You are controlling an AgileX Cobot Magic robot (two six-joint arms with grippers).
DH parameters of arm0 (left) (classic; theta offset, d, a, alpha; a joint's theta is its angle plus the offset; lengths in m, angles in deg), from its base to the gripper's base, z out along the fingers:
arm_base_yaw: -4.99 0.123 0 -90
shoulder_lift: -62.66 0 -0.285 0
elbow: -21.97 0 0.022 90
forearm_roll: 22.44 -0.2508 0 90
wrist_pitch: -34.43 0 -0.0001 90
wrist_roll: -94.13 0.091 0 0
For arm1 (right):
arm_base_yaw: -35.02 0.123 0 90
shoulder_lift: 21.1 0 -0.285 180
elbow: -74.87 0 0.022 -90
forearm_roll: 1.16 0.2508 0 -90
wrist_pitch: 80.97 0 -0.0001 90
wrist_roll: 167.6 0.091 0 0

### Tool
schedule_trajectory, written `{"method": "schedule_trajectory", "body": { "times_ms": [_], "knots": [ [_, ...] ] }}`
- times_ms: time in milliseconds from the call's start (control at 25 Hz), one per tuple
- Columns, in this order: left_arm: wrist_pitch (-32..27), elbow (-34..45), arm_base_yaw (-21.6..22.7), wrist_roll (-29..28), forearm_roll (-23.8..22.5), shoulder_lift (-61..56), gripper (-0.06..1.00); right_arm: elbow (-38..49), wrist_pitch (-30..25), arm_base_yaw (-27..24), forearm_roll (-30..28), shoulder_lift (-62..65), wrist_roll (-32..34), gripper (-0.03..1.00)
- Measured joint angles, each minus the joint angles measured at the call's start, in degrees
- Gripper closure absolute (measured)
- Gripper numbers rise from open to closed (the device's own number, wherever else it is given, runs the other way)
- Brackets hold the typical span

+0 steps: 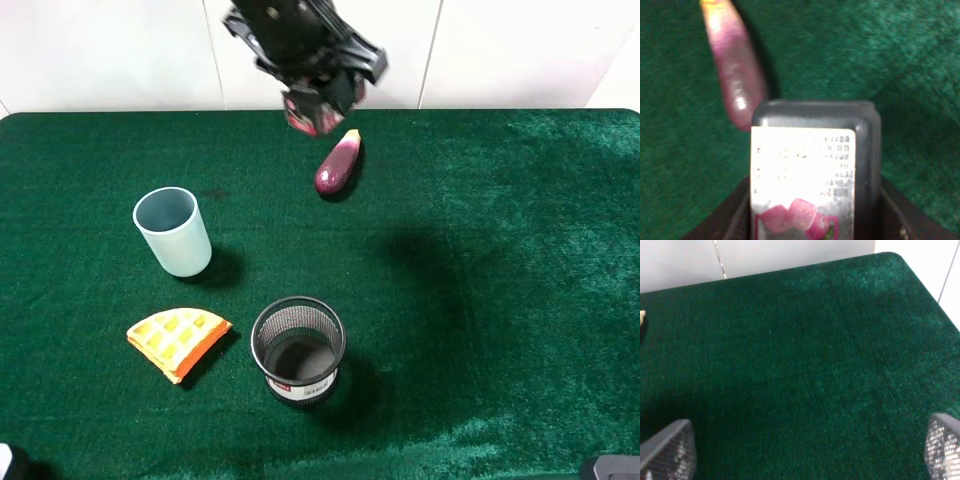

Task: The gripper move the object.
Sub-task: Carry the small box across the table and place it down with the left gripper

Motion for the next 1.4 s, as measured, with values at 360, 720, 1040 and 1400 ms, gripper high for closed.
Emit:
{"method": "schedule_trajectory", "body": {
  "times_ms": [360, 720, 1040, 1400],
  "knots": [
    [1.5, -5.1, -6.4, 0.0, 0.4, 5.9, 0.48, 0.0, 0.0, 0.0, 0.3, 0.0, 0.0, 0.27],
    [1.2, -11.4, -12.5, 0.0, 1.3, 12.7, 0.48, 0.0, 0.0, 0.0, 0.3, 0.0, 0.0, 0.27],
    [0.9, -11.7, -16.6, 0.0, 3.4, 15.7, 0.48, 0.0, 0.0, 0.0, 0.4, 0.0, 0.0, 0.27],
    [-1.9, -11.7, -20.0, -0.1, 4.5, 17.9, 0.48, 0.0, 0.0, 0.0, 0.7, 0.0, 0.0, 0.27]
  ]
}}
